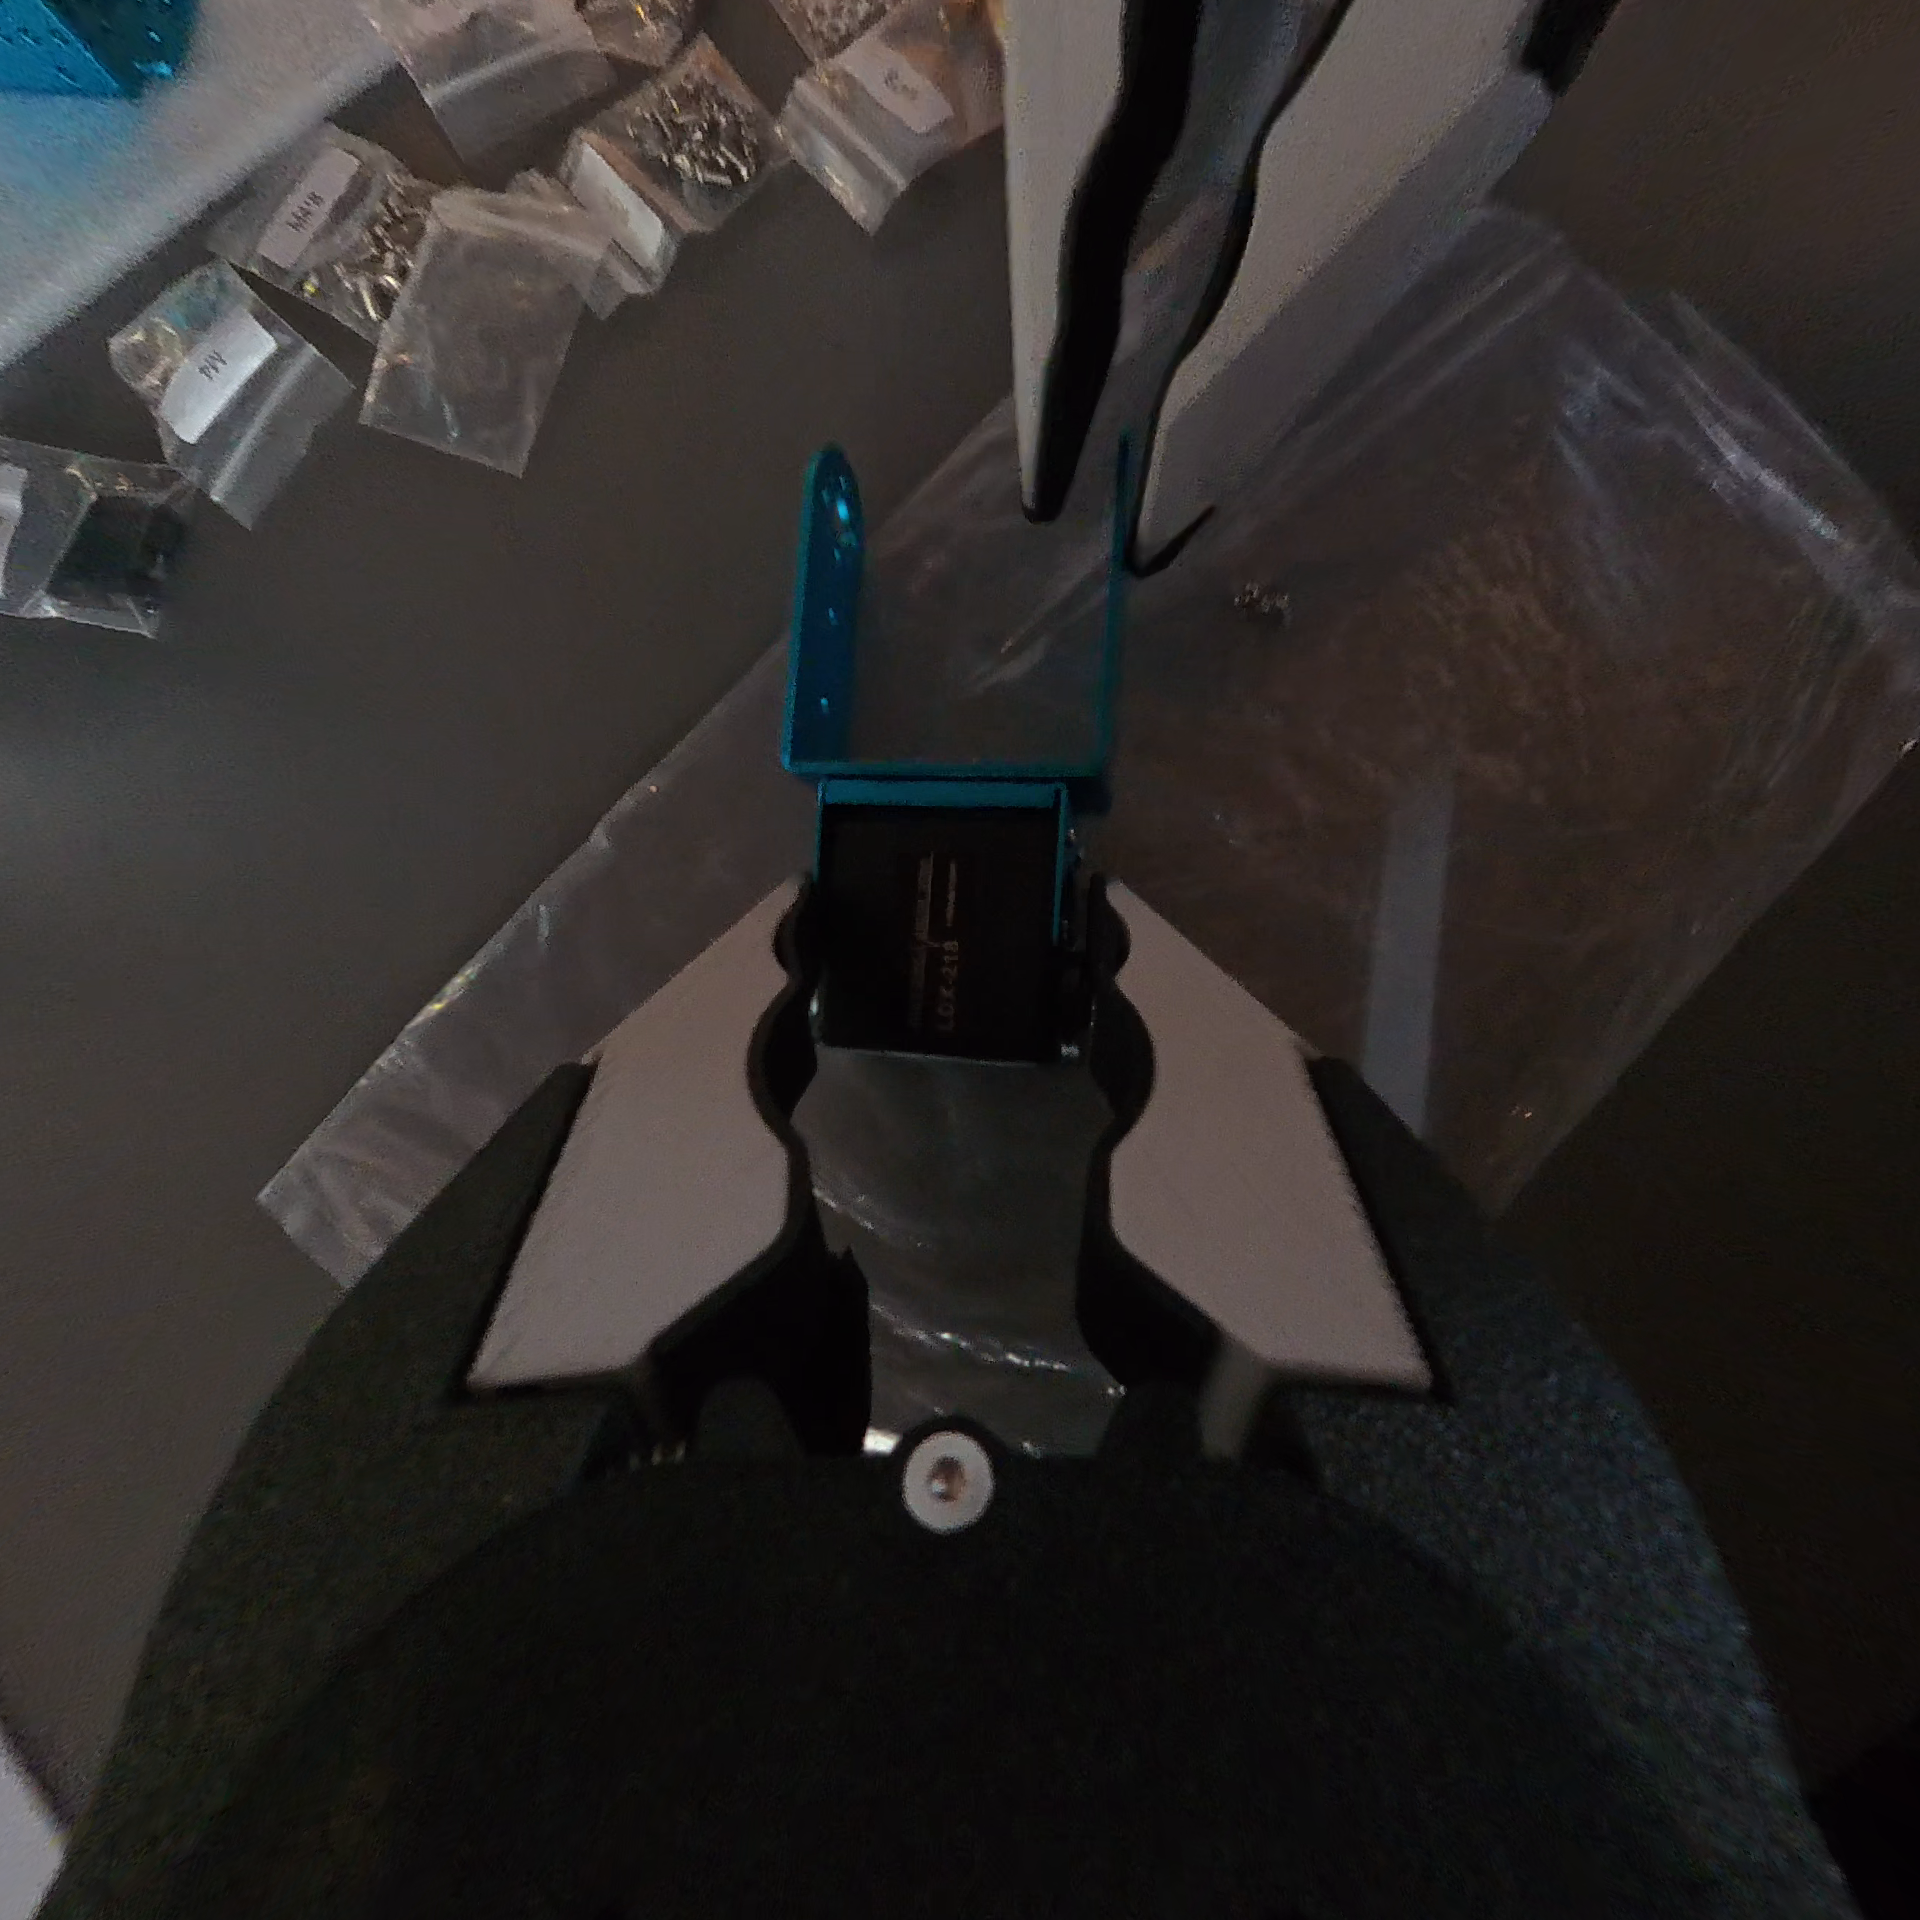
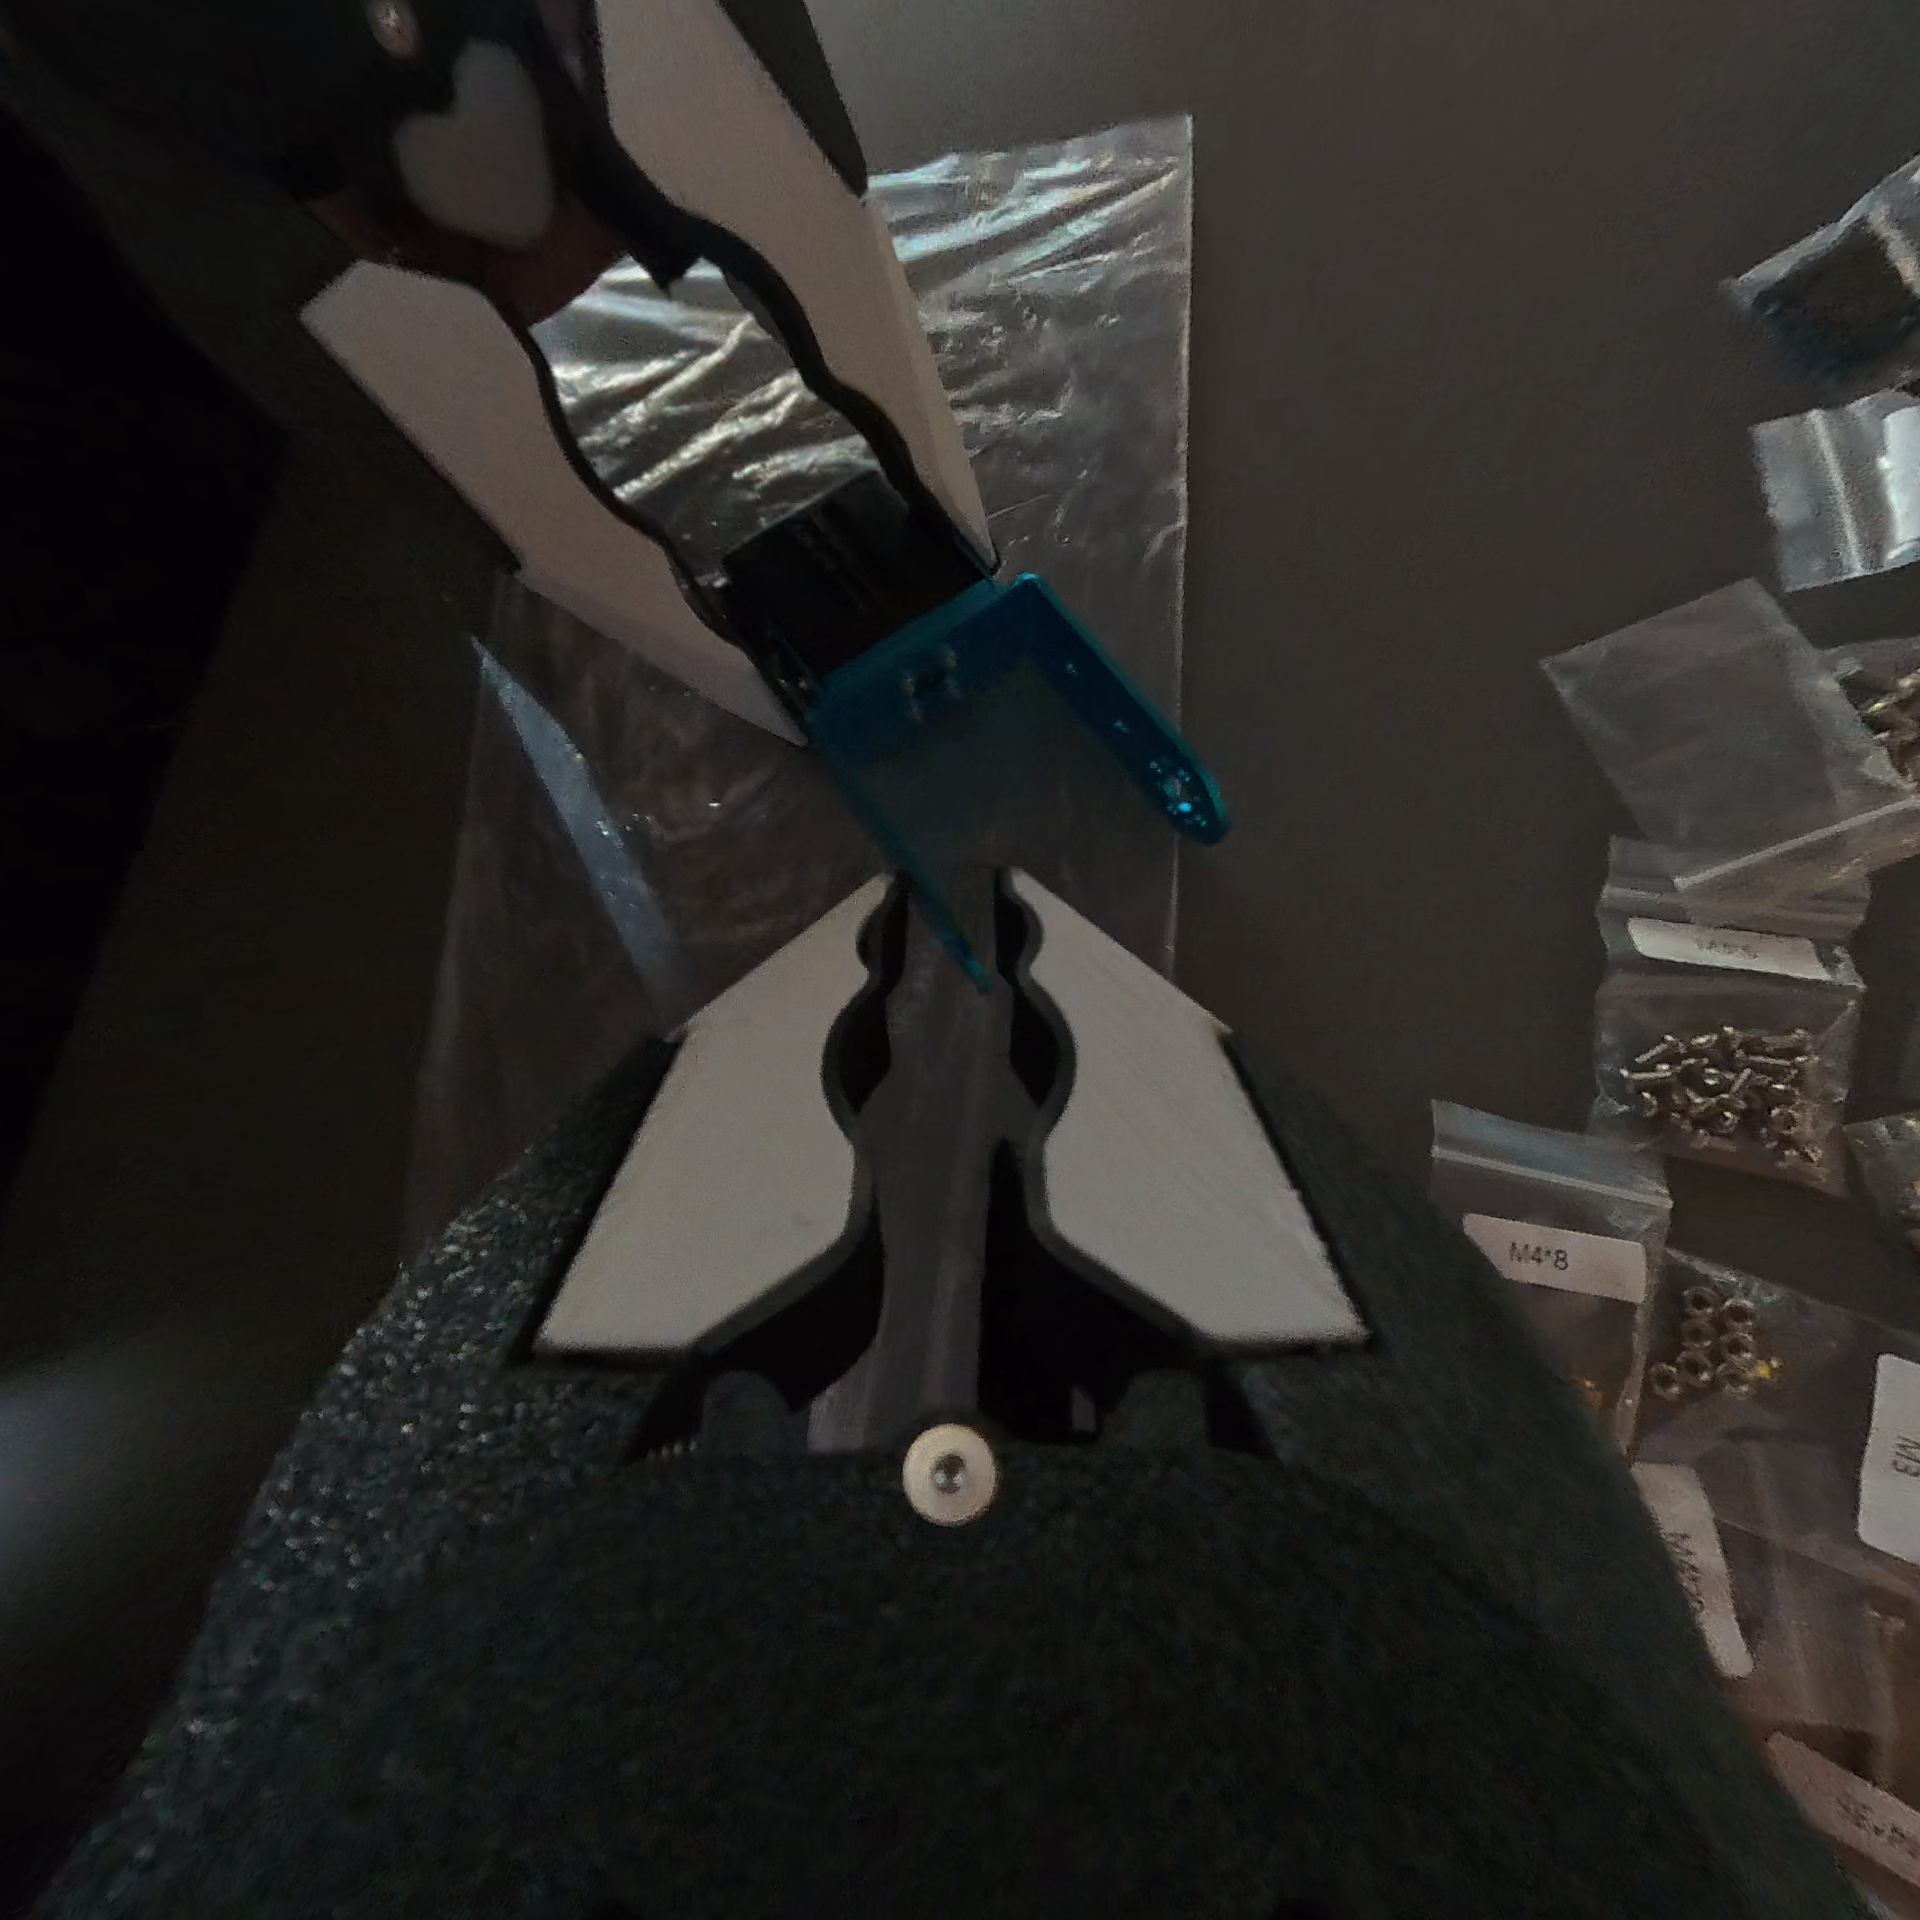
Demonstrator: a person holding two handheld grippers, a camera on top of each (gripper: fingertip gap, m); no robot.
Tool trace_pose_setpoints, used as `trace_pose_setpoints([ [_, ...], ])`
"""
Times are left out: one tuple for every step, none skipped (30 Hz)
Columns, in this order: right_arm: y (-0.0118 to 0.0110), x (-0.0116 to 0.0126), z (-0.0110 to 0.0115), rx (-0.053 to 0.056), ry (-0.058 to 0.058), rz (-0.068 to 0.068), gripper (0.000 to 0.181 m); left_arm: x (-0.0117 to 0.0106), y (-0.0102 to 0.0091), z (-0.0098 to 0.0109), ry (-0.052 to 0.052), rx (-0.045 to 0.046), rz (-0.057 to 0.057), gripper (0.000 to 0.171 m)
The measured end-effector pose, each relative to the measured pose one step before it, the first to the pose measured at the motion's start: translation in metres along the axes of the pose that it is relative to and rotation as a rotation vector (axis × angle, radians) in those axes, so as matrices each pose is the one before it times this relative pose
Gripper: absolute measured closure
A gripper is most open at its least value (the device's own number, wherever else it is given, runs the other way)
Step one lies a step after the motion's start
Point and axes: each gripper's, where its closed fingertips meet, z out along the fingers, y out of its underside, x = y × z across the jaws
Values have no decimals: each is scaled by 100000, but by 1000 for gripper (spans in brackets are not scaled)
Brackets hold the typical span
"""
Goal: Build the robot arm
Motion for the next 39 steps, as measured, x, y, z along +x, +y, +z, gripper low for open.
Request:
trace_pose_setpoints([
  [-111,-151,224,-422,-343,175,165,-2,19,13,-905,384,680,121],
  [-224,-203,222,561,-671,-77,165,15,18,3,-200,644,-1880,122],
  [-33,-171,304,-259,-753,91,165,123,-26,-20,530,1488,-2079,122],
  [400,10,384,-2739,213,306,166,176,-5,-48,870,1503,-1839,122],
  [545,279,396,-3452,2146,257,166,176,-9,-130,1088,1240,-1726,118],
  [247,221,206,-1879,2329,-41,167,70,-58,-316,908,1590,-1652,109],
  [-243,-219,-105,1289,260,1047,167,-75,-92,-544,610,2197,-1398,104],
  [-490,-406,-399,3028,-836,2436,167,-176,-103,-806,819,3005,-1067,104],
  [-615,-121,-669,3889,1434,3481,165,-276,-32,-1011,931,3212,-1049,104],
  [-491,-24,-899,3574,3051,3767,162,-495,79,-1173,418,3392,-1566,105],
  [-204,-320,-991,2902,2368,3653,157,-684,237,-1256,410,2940,-2207,104],
  [-63,-395,-1008,3241,3324,3496,156,-737,366,-1298,744,2458,-1914,104],
  [-63,-255,-981,3974,5311,3038,156,-868,388,-1338,38,2597,-1410,104],
  [19,-324,-884,4342,5412,2819,157,-986,400,-1344,-782,2502,-1017,105],
  [18,-526,-689,5054,3787,4009,157,-878,311,-1290,-482,2796,-177,105],
  [-8,-502,-467,5753,3332,6496,158,-830,179,-1213,-680,3381,419,106],
  [293,-569,-260,4485,2372,6842,158,-642,149,-1050,-76,3055,904,108],
  [494,-632,-134,3081,1649,5028,156,-418,248,-842,680,1769,1265,110],
  [435,-369,-32,3187,3012,3037,156,-522,281,-663,-647,688,1313,113],
  [502,38,31,1715,4887,2354,156,-596,231,-475,-1693,614,1575,113],
  [626,255,89,-111,5434,1904,156,-405,269,-298,-1010,25,1764,113],
  [492,262,121,42,4768,1298,156,-111,254,-169,449,-580,1144,112],
  [471,136,113,-12,3059,1568,156,68,169,-90,1213,-671,101,112],
  [402,-24,54,281,1333,2541,155,114,89,-34,1191,-512,-476,112],
  [228,-1,2,1621,783,3393,155,216,85,-8,1643,-601,-539,112],
  [180,-12,-33,1928,54,3069,153,186,185,-3,1398,-1172,-545,112],
  [123,78,-44,2087,340,1578,153,50,302,-3,549,-1793,-637,112],
  [43,432,-103,2440,2490,314,153,-122,344,-1,-144,-1698,-240,113],
  [128,571,-148,1244,3494,-188,152,-252,265,-4,-738,-900,162,113],
  [54,417,-196,1060,2718,-572,151,-357,191,-19,-1045,-319,133,113],
  [-240,291,-257,2724,2296,-948,150,-512,42,-81,-1488,440,-481,113],
  [-322,272,-279,2957,2343,-678,150,-622,-107,-168,-1606,1337,-1211,115],
  [-255,188,-212,2206,1818,-715,150,-703,-121,-258,-1507,1298,-1623,115],
  [-252,143,-135,2150,1829,-1478,150,-891,-59,-341,-2032,863,-1853,116],
  [-115,213,-70,1696,2706,-2198,150,-1132,42,-393,-2877,418,-2055,116],
  [175,186,72,-255,2764,-2397,150,-1235,124,-436,-3015,190,-1968,117],
  [204,-26,128,-747,1461,-2321,150,-1345,127,-438,-3343,541,-1929,117],
  [-33,-168,58,341,589,-1836,150,-1359,131,-427,-3184,731,-1882,117],
  [-137,-35,9,782,1234,-1568,150,-1253,173,-391,-2287,429,-1596,117],
])
